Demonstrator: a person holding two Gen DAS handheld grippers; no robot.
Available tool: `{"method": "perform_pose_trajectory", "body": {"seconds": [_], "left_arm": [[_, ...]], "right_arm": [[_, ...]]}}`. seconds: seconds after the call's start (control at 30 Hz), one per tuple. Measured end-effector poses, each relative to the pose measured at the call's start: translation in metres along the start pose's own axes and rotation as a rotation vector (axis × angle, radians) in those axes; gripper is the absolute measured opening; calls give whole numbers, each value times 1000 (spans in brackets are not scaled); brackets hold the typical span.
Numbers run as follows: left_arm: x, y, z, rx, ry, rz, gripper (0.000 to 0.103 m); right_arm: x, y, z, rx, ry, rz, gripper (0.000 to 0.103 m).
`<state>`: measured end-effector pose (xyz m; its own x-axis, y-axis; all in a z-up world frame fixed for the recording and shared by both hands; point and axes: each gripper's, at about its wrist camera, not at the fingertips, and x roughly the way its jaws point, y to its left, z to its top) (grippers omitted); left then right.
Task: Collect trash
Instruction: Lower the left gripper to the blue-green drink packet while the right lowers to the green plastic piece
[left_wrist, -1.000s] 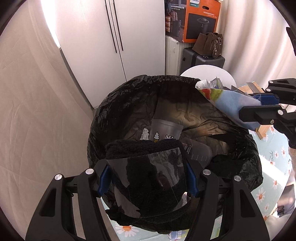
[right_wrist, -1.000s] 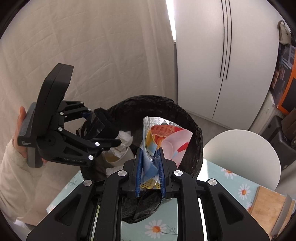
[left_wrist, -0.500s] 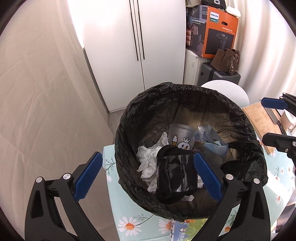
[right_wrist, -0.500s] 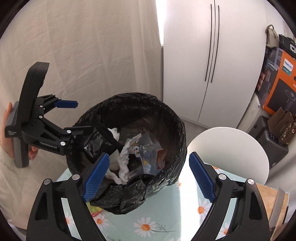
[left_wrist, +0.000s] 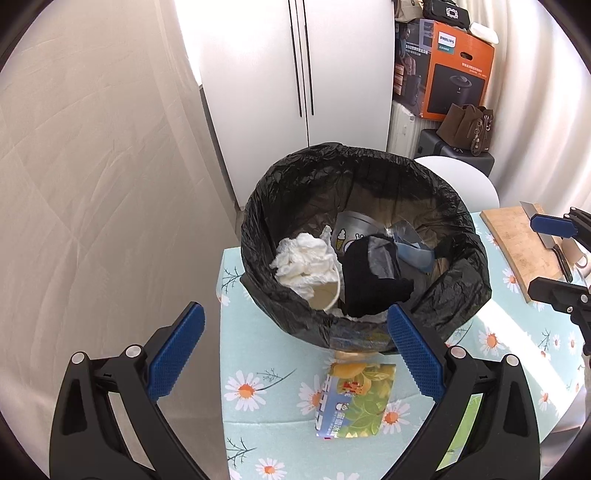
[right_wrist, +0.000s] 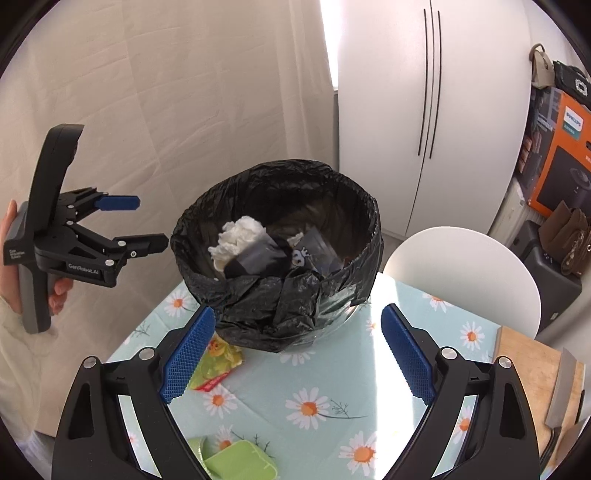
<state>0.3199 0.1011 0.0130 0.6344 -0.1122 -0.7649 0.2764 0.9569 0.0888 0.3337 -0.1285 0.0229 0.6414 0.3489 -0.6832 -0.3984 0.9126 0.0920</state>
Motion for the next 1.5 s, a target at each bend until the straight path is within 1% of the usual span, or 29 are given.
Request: {"method": "perform_pose_trajectory", "body": {"seconds": [0.27,0.5,0.77,0.97,1.2,1.3,1.5], "left_arm": [[-17,-20,-43,-53,34,35,97],[-24,-34,-81,-103,69,43,97],[-20,-47,-110,-107,98,36,97],[-3,-53,-121,-84,125,3,97],[26,-53,-127,-50,167,-57,97],[40,-54,-128,-8,186,-72,97],[67,-53,-126,70,230,-145,97]], "right_arm": [[-15,2,-30,-21,18,31,87],[-20,5,-60,-37,53,53,87],[-13,5,-94,-49,114,45,87],[-7,3,-113,-17,144,13,87],[7,1,-131,31,210,-21,87],[13,4,-138,58,236,-38,87],[27,15,-155,153,280,-60,87]]}}
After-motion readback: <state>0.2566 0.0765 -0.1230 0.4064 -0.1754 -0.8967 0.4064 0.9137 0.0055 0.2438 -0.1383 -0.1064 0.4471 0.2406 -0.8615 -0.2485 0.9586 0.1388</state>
